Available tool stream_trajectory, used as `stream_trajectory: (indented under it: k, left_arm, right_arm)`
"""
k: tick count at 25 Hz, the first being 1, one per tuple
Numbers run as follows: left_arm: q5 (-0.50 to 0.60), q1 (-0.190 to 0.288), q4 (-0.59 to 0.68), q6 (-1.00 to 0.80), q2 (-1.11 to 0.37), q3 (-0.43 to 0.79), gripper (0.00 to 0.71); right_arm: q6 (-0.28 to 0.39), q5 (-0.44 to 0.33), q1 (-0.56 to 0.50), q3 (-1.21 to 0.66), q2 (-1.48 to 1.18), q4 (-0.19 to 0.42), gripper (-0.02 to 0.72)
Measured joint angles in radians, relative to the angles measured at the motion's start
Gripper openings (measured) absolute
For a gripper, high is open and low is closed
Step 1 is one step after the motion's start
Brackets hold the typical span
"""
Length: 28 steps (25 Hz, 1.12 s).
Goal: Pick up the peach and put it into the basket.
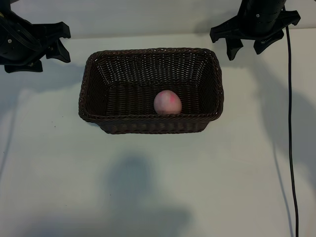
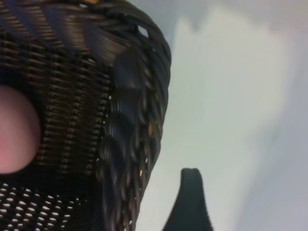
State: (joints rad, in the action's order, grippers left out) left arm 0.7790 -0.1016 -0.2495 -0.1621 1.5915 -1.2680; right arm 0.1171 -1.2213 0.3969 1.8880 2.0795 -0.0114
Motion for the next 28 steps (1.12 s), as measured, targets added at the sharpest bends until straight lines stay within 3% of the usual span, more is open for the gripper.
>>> stream_trajectory:
  k: [28]
  left_arm:
    - [0.000,0.000,0.001,-0.001,0.000,0.000,0.555]
  right_arm:
    - [0.000,0.000,0.000,0.000,0.000,0.000,0.550]
